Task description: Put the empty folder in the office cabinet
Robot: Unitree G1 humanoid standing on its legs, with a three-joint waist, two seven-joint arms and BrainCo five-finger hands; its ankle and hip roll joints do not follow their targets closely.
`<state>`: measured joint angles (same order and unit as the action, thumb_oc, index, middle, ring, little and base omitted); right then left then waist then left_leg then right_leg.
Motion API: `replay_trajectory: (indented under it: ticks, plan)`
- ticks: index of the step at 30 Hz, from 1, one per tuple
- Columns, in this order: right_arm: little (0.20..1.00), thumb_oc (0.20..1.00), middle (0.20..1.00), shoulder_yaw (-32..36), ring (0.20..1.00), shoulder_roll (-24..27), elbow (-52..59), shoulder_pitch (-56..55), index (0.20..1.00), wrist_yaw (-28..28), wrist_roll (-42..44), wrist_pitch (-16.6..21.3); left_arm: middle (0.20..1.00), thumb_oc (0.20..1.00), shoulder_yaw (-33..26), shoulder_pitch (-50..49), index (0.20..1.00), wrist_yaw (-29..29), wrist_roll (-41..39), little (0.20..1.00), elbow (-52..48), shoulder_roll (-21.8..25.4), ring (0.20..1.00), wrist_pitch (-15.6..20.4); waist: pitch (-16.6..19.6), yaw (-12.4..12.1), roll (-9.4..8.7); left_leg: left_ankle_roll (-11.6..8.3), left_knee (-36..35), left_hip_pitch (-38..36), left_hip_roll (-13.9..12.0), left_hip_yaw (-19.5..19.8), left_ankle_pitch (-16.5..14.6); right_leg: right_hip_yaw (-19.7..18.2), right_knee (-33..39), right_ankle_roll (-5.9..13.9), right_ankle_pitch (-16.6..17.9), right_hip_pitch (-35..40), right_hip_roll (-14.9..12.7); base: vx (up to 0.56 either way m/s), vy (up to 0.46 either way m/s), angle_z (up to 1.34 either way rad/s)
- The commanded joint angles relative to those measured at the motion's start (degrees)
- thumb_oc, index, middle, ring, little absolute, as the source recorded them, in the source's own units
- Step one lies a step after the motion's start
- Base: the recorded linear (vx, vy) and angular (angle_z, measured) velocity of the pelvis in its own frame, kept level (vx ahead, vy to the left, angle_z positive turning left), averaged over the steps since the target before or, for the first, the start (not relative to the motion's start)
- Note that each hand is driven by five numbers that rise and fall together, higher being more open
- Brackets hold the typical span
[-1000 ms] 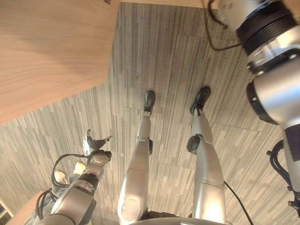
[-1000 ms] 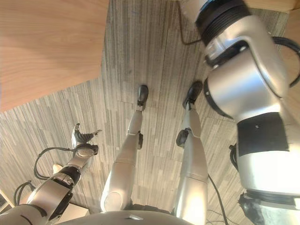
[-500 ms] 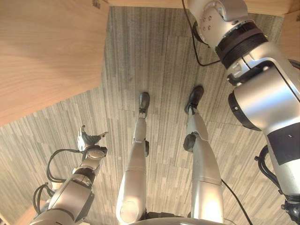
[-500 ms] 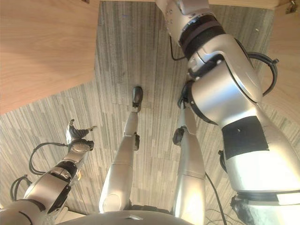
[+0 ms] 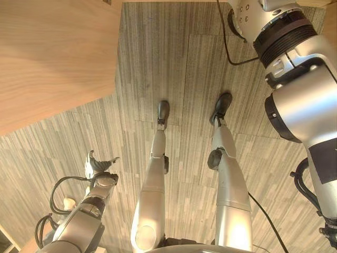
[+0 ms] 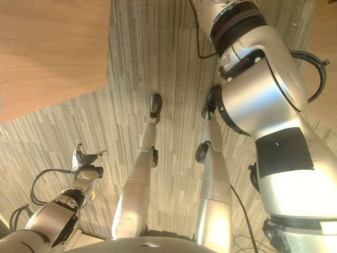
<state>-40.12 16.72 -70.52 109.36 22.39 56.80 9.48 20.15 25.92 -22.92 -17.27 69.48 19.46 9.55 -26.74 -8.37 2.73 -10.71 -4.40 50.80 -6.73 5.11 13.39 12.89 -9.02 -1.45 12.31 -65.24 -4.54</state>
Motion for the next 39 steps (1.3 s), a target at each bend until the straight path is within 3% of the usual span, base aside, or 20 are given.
replay_trajectory:
  ticks: [1, 6, 9, 12, 17, 30, 39]
  plan:
    - [0.2, 0.2, 0.2, -4.4, 0.2, 4.2, -4.0, 6.3, 0.2, -3.3, 3.1, -0.9, 1.0, 1.0, 1.1, -2.1, 1.0, 0.3, 0.1, 1.0, 1.1, 5.3, 1.0, -0.2, 1.8, -0.8, -2.18, -2.99, -0.6, -19.2, -3.8, 1.8, -10.8, -2.8, -9.7, 9.72, -16.6, 3.3, -1.5, 0.01, 0.034, -0.03]
    - [0.2, 0.2, 0.2, -5.7, 0.2, 5.7, 4.4, 7.0, 0.2, -9.0, 11.4, 4.6, 1.0, 1.0, 1.0, -4.0, 1.0, 1.2, 1.4, 1.0, 1.4, 6.3, 1.0, -0.6, 2.2, -0.5, -2.47, -2.78, -0.6, -20.0, -3.8, 1.7, -11.5, -2.9, -10.2, 9.84, -16.6, 3.5, -1.6, 0.0, 0.012, -0.03]
    - [0.2, 0.2, 0.2, -7.4, 0.2, 7.4, 6.6, 7.5, 0.2, -12.2, 13.9, 5.5, 1.0, 1.0, 0.9, -5.2, 1.0, 1.9, 3.1, 1.0, 2.2, 7.3, 1.0, -0.7, 2.2, -0.8, -2.62, -2.81, -0.6, -20.2, -3.7, 1.8, -11.6, -2.9, -10.7, 9.79, -16.7, 3.4, -1.9, 0.0, 0.0, 0.0]
    - [0.2, 0.2, 0.2, -7.3, 0.2, 7.6, 7.9, 7.6, 0.2, -13.4, 15.8, 6.0, 1.0, 1.0, 0.9, -5.9, 1.0, 2.3, 3.8, 1.0, 3.0, 7.8, 1.0, -1.0, 2.2, -0.9, -2.8, -2.84, -0.6, -20.3, -3.7, 1.9, -11.6, -2.8, -10.9, 9.73, -16.8, 3.6, -1.9, 0.0, 0.0, 0.0]
    - [0.2, 0.2, 0.2, -3.2, 0.2, 9.1, 5.7, 8.6, 0.2, -12.1, 20.1, 11.2, 1.0, 1.0, 0.7, -7.5, 1.0, 2.5, 4.2, 1.0, 4.9, 7.8, 1.0, -0.8, 2.3, -1.1, -2.97, -2.73, -0.6, -20.5, -3.5, 2.0, -12.1, -3.0, -10.8, 9.73, -17.0, 3.9, -1.8, 0.0, 0.001, -0.01]
    - [0.2, 0.2, 0.2, 0.9, 0.2, 10.4, -3.8, 9.3, 0.2, -3.1, 14.6, 8.7, 1.0, 1.0, 0.5, -6.2, 1.0, 1.1, 1.3, 1.0, 4.8, 6.2, 1.0, -0.5, 1.0, -1.5, -2.41, -2.56, -0.6, -18.3, -3.3, 1.8, -12.8, -3.1, -12.4, 9.75, -17.9, 0.8, -2.4, 0.0, 0.0, 0.0]
    - [0.2, 0.2, 0.2, 1.9, 0.2, 10.1, -5.5, 8.5, 0.2, -1.4, 13.1, 7.4, 1.0, 1.0, 0.6, -5.0, 1.0, 1.0, 0.3, 1.0, 3.8, 6.0, 1.0, -0.5, -0.4, -1.2, -1.76, -2.64, -0.6, -17.3, -3.5, 1.9, -13.2, -3.0, -13.1, 9.72, -18.6, -0.6, -2.2, 0.0, 0.0, 0.0]
